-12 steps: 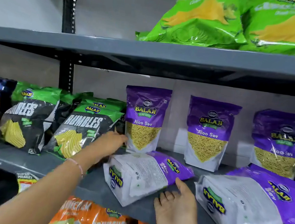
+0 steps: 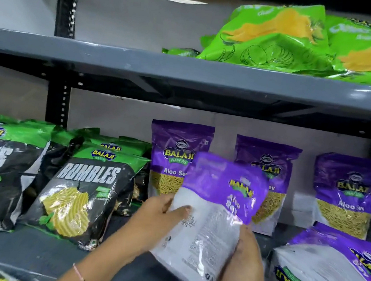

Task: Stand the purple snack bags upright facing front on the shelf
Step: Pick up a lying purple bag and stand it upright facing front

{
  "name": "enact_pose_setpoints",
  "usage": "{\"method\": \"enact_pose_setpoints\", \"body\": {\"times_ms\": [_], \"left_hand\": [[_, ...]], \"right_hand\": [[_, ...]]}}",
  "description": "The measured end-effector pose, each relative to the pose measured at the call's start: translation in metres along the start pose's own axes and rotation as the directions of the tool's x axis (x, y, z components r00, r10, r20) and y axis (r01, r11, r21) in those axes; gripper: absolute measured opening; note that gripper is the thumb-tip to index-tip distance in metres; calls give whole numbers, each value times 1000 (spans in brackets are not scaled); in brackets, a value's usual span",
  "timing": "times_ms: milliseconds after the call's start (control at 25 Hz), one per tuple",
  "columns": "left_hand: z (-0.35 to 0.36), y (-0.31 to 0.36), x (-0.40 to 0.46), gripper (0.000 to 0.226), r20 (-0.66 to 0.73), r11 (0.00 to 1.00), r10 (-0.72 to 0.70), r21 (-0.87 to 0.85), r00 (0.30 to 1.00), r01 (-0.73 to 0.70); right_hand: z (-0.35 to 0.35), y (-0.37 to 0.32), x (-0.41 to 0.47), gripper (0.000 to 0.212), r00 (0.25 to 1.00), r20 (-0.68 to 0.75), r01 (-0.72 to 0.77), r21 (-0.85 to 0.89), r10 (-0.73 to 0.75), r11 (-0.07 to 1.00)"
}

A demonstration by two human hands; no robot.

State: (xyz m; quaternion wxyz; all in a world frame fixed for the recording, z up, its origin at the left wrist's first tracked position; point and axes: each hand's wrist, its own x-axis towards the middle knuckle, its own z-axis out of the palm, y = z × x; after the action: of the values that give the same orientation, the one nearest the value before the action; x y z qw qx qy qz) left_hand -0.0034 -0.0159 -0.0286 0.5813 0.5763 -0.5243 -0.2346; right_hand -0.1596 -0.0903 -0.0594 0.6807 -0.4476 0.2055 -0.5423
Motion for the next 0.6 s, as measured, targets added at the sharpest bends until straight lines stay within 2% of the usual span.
{"method": "enact_pose_setpoints", "body": {"times_ms": [40,80,160,240,360,440,560,600], "left_hand": [[0,-2,-1,10,-28,993,62,-96,998,-64],[1,-6,0,26,-65,982,114,-142,991,-122],[7,-16,5,47,-165,970,177,-140,970,-201],[12,-30,13,55,-235,964,191,-138,953,-227],[7,-42,24,55,-278,930,134,-295,951,-218],[3,-45,26,56,-289,925,88,-332,953,-186],[2,-49,23,64,-418,982,68,-134,906,-136],[1,-50,23,58,-471,989,67,-83,880,-119]], "right_hand": [[4,1,4,46,989,-4,145,-27,-145,989],[9,1,6,46,963,-1,268,-30,-268,963],[19,5,12,46,931,34,365,-33,-364,930],[19,10,26,42,938,44,346,-65,-344,936],[13,16,43,30,956,-33,282,-155,-291,947],[7,20,50,23,972,-52,214,-185,-227,959],[-1,24,53,36,993,-50,96,-209,-109,973],[-3,25,53,43,995,-49,76,-228,-89,971]]}}
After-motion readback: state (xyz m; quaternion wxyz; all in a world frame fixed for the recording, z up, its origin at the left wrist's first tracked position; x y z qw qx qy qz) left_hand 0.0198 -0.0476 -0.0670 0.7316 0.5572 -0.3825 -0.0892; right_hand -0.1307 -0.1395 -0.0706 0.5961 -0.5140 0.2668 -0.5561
